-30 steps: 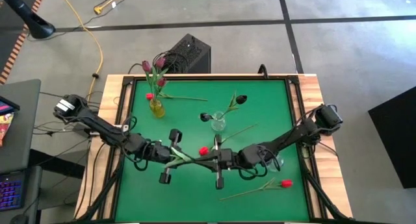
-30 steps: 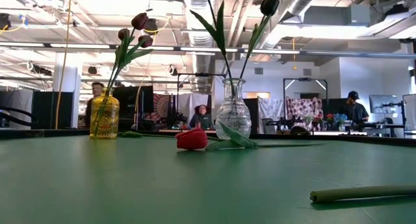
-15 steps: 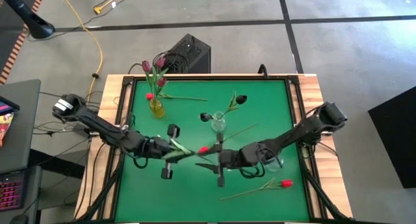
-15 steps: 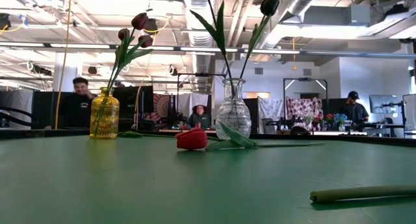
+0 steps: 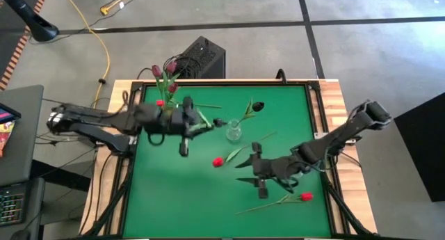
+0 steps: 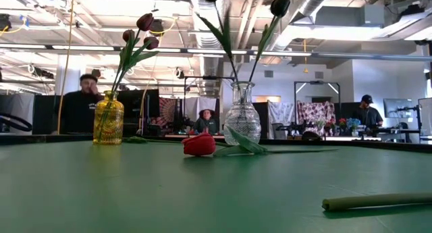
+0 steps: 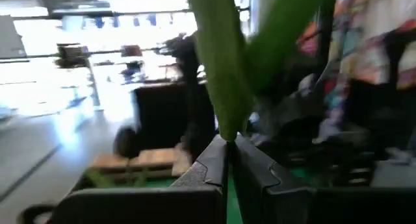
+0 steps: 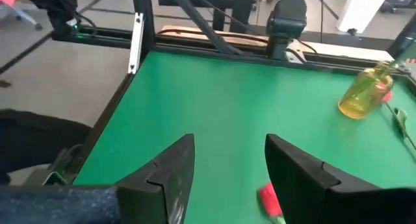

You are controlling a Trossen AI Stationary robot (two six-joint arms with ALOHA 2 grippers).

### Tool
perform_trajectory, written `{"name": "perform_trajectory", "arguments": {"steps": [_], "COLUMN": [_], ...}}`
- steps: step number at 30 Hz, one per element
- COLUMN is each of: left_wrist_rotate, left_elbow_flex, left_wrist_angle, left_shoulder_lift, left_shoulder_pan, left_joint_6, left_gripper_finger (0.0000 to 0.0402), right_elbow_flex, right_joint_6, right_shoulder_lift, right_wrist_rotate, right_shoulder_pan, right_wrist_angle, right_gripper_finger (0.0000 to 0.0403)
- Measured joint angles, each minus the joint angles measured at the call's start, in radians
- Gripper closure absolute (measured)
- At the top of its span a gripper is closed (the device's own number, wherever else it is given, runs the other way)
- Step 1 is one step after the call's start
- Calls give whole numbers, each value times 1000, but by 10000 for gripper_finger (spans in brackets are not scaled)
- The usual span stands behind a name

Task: Sort flowers into vase by color
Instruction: Put the black flower into the left transparent vase

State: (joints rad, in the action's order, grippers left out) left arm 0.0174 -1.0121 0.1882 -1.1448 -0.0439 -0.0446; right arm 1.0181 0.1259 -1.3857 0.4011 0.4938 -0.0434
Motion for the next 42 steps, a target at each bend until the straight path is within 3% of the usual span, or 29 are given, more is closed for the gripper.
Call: {"name": "perform_trajectory", "arguments": {"steps": [2, 7, 11, 15, 21, 26, 31, 42], "left_wrist_rotate": [92, 89, 160, 133, 182, 338, 406, 389], "left_elbow_flex": [-57, -156, -180, -193, -227, -365, -447, -437], "left_wrist_angle": [-8, -99, -102, -94, -108, -243, -381, -410], "left_shoulder_lift": [-5, -6, -7, -37, -175, -301, -388, -397], "left_shoulder_pan": [53, 180, 255, 300, 372, 454, 469, 425], "left_joint_6": [16, 7, 58, 65, 84, 91, 50, -1], "left_gripper_finger": [401, 401, 401, 402, 402, 402, 402, 402], "right_elbow_flex": [-49, -148, -198, -225, -258, -258, -258, -258], "right_joint_6": [6, 1, -4, -54, -127, -135, -137, -142], "right_shoulder_lift": [43, 149, 224, 274, 325, 348, 353, 353], "right_wrist_rotate": [22, 40, 40, 41, 40, 21, 18, 16], "right_shoulder_pan": [-1, -23, -33, -32, -45, -67, -91, -128], "right_wrist_angle": [6, 25, 22, 27, 16, -10, -21, -52], "right_gripper_finger": [200, 210, 211, 212, 212, 212, 212, 212]}}
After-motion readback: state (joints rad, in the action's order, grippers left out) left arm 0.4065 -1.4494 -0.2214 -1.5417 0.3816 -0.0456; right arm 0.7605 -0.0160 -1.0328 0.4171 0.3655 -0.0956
